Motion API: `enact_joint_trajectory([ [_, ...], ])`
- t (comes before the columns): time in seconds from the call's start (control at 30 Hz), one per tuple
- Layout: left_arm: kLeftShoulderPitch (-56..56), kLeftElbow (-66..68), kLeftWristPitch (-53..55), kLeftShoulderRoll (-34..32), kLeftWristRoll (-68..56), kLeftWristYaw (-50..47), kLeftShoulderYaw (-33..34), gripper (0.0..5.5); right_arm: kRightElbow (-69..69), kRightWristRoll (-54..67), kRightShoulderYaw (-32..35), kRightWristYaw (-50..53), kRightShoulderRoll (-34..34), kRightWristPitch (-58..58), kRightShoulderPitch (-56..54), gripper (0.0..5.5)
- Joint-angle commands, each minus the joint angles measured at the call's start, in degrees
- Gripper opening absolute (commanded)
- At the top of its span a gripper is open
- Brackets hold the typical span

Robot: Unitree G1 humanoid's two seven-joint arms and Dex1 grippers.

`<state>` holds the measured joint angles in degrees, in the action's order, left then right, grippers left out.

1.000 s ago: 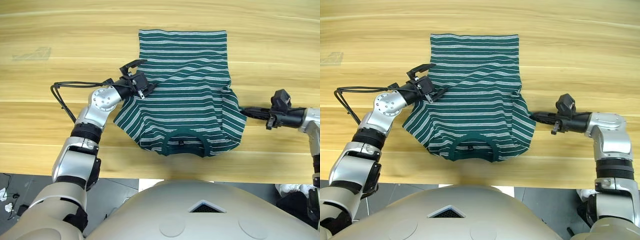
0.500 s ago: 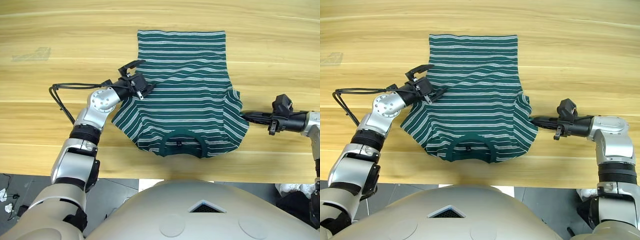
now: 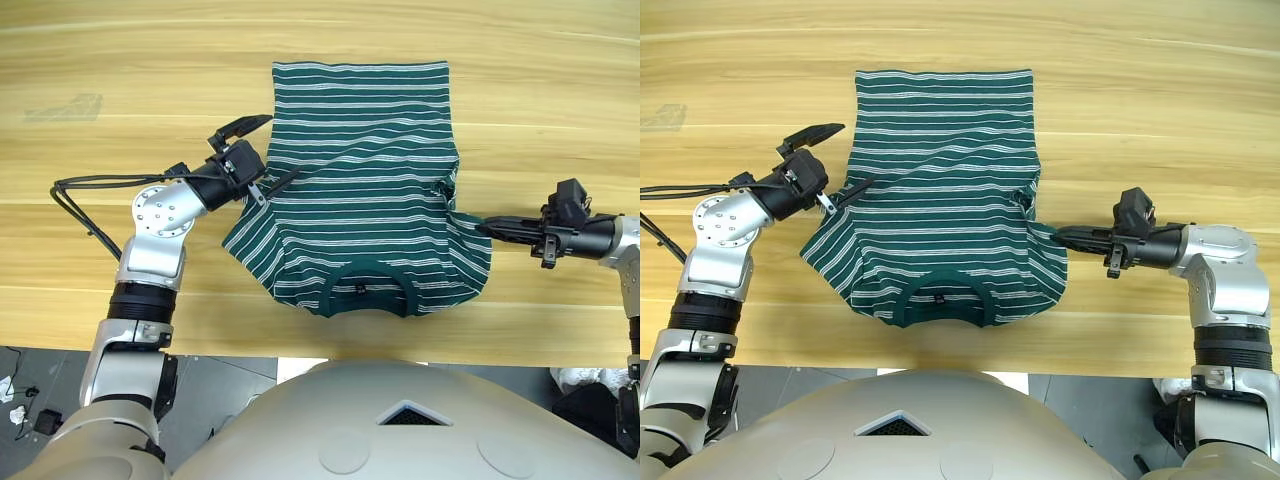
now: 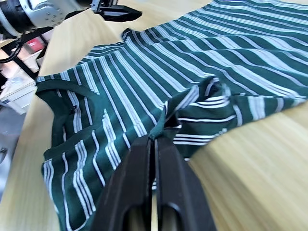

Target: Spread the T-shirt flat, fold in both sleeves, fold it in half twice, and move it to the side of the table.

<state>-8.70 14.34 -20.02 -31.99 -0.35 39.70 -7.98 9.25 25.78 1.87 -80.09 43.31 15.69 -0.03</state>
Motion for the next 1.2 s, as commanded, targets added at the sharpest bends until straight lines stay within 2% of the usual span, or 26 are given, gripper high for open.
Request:
enact_joint_trajectory([
  [0.03,1.3,-2.7,2.0,-0.3,-0.7,0.9,0.3,4.14,-2.5,-1.0,-1.5,1.8,-1.8,-1.0,0.4,0.05],
  [0.47,3.4,-5.2,2.0,1.0,-0.2,-0.4,1.0,4.14,-9.5,-7.0,-10.2,7.2,-6.5,-5.8,4.8,0.05],
  [0.8,6.6,-7.8,2.4,1.4,-1.7,-0.8,2.3,4.14,-12.9,0.5,-9.2,4.1,-5.4,0.5,6.1,1.66],
  [0.9,9.8,-11.4,3.6,1.6,-5.9,0.0,4.0,4.14,-14.6,3.7,-8.7,2.9,-5.5,2.9,6.7,2.17],
  [1.03,18.5,-23.3,9.8,1.2,-20.9,0.1,13.1,4.14,-16.5,13.5,-2.4,5.3,-8.0,8.6,4.7,2.87],
  [1.13,34.0,-37.3,15.5,3.7,-32.7,-3.9,21.4,4.14,-18.0,15.9,3.1,14.7,-11.9,8.5,0.9,3.35],
  [1.2,40.9,-43.8,19.5,6.6,-39.6,-8.5,23.9,4.14,-20.0,15.9,5.9,20.4,-13.7,7.7,-0.7,3.35],
])
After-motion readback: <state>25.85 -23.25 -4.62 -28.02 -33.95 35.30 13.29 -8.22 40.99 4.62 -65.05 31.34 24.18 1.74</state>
